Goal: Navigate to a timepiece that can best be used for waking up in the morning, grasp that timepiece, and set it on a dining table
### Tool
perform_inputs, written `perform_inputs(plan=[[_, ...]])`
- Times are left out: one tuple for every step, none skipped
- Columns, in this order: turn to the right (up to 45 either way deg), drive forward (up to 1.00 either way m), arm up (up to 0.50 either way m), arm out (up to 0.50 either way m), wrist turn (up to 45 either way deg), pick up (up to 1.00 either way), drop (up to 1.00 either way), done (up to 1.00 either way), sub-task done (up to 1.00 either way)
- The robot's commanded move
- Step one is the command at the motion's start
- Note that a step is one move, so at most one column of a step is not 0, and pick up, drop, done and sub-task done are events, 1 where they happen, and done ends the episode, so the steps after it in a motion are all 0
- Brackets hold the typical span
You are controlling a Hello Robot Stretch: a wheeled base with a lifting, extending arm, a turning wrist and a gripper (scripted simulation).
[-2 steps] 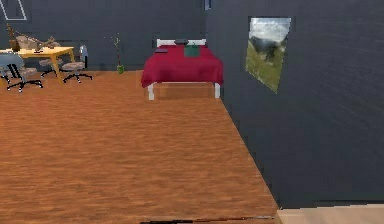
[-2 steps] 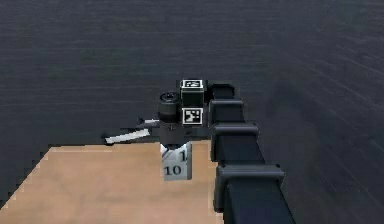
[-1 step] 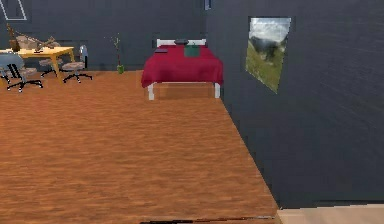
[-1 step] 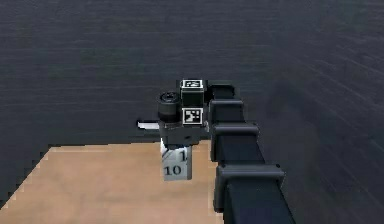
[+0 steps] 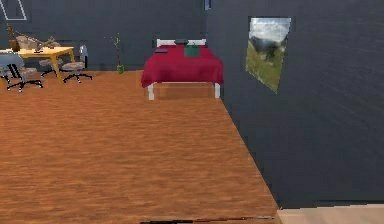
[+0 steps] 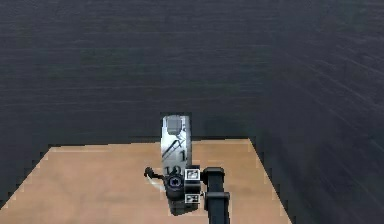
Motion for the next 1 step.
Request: perform_inputs(plan=[[0.0, 0.00, 0.00, 0.00, 0.0, 1.00, 0.00, 0.00, 0.00]])
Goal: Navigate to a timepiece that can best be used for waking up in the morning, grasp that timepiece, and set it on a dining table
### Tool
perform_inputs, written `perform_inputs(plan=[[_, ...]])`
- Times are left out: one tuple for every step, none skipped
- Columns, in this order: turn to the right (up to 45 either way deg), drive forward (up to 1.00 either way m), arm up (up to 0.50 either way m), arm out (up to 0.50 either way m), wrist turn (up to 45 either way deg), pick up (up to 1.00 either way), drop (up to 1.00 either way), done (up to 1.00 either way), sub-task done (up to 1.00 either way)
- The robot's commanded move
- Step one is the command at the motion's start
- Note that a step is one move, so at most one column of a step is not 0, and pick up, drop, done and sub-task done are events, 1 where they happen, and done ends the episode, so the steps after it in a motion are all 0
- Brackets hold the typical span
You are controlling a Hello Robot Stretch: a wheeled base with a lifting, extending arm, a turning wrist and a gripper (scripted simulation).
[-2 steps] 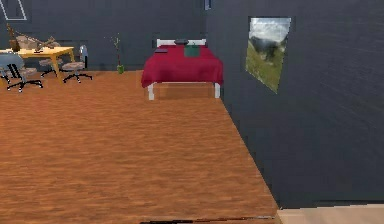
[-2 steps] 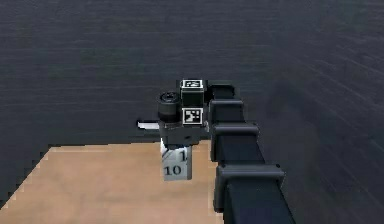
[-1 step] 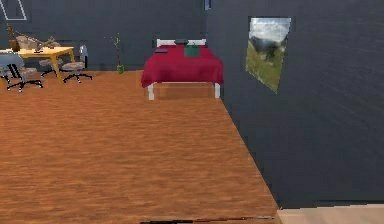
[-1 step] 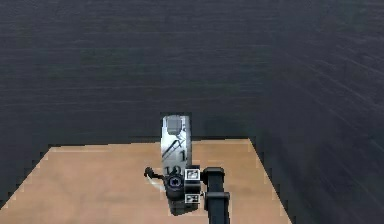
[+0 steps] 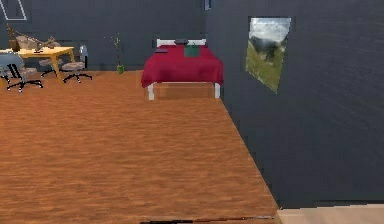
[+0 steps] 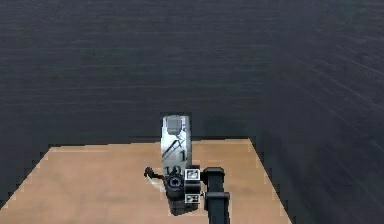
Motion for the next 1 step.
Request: perform_inputs(plan=[[0.0, 0.00, 0.10, 0.00, 0.0, 0.00, 0.00, 0.00, 0.00]])
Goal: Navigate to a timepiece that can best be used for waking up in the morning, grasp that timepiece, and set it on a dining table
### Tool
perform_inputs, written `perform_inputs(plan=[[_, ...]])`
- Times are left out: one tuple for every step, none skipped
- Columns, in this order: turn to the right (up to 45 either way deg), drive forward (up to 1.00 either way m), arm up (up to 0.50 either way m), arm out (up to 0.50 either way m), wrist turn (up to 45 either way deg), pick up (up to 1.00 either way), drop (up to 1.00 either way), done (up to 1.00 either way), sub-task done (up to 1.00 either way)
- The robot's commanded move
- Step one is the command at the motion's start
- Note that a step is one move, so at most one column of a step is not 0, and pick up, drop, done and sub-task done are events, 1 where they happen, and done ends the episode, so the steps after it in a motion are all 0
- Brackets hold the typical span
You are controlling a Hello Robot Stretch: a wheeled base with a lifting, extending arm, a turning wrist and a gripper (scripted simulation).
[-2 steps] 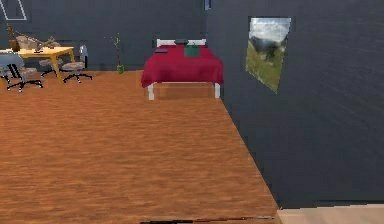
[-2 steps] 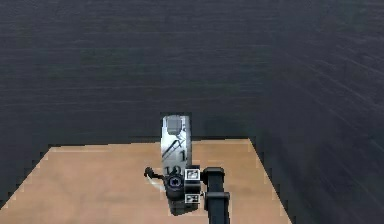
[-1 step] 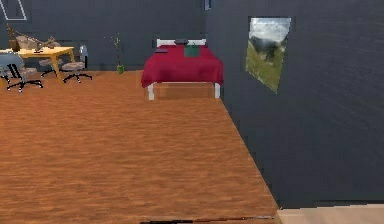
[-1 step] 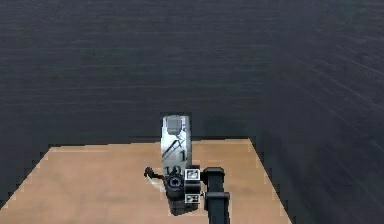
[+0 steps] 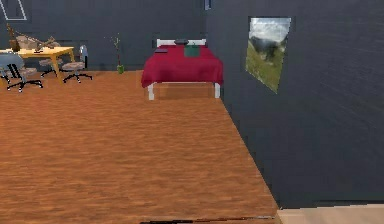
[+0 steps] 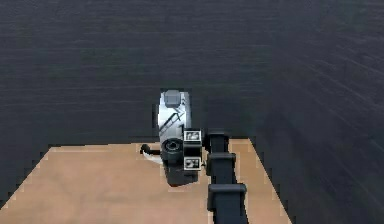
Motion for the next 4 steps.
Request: perform_inputs(plan=[[0.0, 0.00, 0.10, 0.00, 0.0, 0.00, 0.00, 0.00, 0.00], [0.0, 0.00, 0.00, 0.00, -45.0, 0.00, 0.00, 0.00, 0.00], [0.0, 0.00, 0.00, 0.00, -45.0, 0.00, 0.00, 0.00, 0.00], [0.0, 0.00, 0.00, 0.00, -21.0, 0.00, 0.00, 0.00, 0.00]])
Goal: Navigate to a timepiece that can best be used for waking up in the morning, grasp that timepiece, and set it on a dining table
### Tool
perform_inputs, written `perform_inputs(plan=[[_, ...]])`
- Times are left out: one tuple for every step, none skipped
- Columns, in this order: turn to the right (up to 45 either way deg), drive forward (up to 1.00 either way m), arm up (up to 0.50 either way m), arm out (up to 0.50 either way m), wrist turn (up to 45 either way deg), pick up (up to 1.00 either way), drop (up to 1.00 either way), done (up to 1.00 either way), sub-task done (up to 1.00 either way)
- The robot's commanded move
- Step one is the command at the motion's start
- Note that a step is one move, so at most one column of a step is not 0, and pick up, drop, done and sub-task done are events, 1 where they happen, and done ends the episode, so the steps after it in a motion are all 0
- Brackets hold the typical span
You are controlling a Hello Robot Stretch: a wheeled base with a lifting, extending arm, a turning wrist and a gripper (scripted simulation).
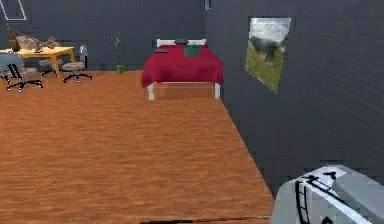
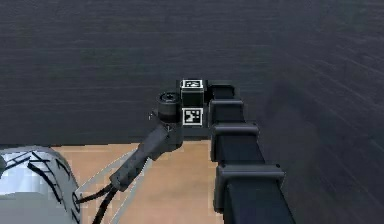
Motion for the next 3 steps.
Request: perform_inputs(plan=[[0.0, 0.00, 0.00, -0.18, 0.0, 0.00, 0.00, 0.00, 0.00], [-45.0, 0.00, 0.00, 0.00, 0.0, 0.00, 0.00, 0.00, 0.00], [-24.0, 0.00, 0.00, 0.00, 0.0, 0.00, 0.00, 0.00, 0.00]])
